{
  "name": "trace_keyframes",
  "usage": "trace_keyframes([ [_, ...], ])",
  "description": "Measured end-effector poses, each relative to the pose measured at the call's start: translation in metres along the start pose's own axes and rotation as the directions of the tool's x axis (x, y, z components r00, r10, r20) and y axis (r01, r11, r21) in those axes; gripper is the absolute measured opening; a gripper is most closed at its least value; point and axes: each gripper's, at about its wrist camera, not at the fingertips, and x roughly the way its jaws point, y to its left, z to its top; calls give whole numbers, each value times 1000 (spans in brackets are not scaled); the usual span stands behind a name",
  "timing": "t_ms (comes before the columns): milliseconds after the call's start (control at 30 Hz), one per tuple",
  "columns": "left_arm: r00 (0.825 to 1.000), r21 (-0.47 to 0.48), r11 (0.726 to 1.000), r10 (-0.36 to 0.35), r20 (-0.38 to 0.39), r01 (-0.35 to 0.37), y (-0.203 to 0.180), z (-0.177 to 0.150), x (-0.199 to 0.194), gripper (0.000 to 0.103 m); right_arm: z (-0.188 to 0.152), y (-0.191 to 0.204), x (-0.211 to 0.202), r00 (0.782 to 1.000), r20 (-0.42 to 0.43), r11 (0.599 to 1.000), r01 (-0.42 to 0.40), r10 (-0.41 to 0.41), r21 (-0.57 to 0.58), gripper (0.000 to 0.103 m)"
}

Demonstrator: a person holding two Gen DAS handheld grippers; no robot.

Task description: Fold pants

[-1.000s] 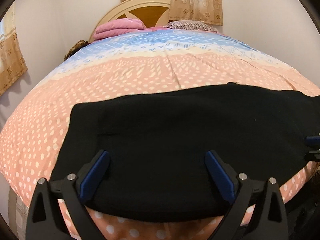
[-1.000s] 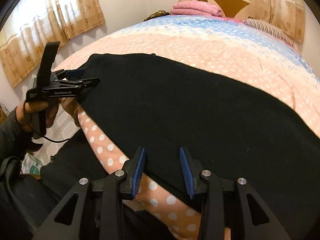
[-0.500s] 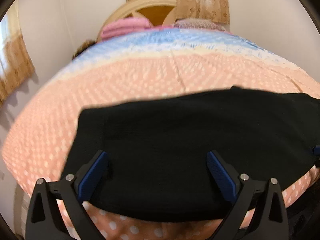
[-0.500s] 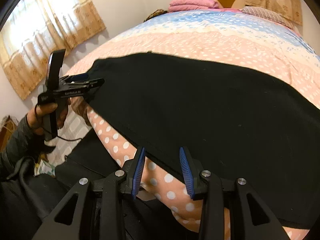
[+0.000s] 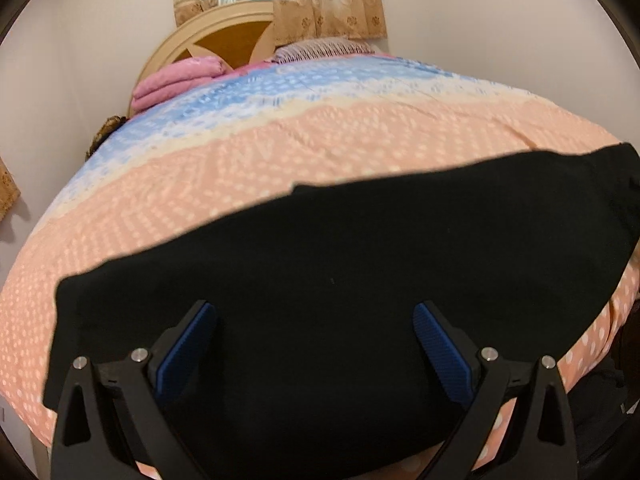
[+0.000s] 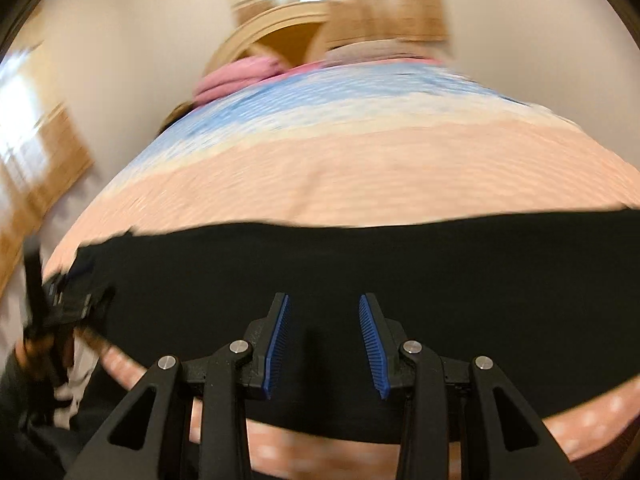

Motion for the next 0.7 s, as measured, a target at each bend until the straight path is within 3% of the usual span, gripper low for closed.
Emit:
trace_keyframes([
  [67,1000,-69,997,-22,-8,22,9,-2,-1,103,3,-27,-2,998,6,997,68,-68,41,38],
  [167,1000,-66,998,-5,-6,5,7,-3,-4,103,17,-75,-28,993,73,986,82,-93,144,38],
  [300,1000,-81,997,-7,-3,7,6,-5,-2,103,36,-132,-73,956,179,947,178,-231,266,38],
  [400,1000,-91,996,-6,9,7,7,-8,-2,103,48,-173,-86,939,184,913,215,-291,347,38],
  [500,1000,-102,995,-3,10,4,8,-8,-2,103,54,-196,-73,952,117,904,223,-282,364,38],
  [600,1000,-110,994,-2,8,3,10,-9,-2,103,57,-208,-61,973,96,910,157,-208,383,38],
  [633,1000,-116,993,-1,9,2,10,-10,-3,103,54,-207,-58,981,97,915,120,-169,386,34],
  [700,1000,-121,993,-1,10,2,11,-11,-3,103,55,-205,-50,983,92,917,113,-160,382,14],
])
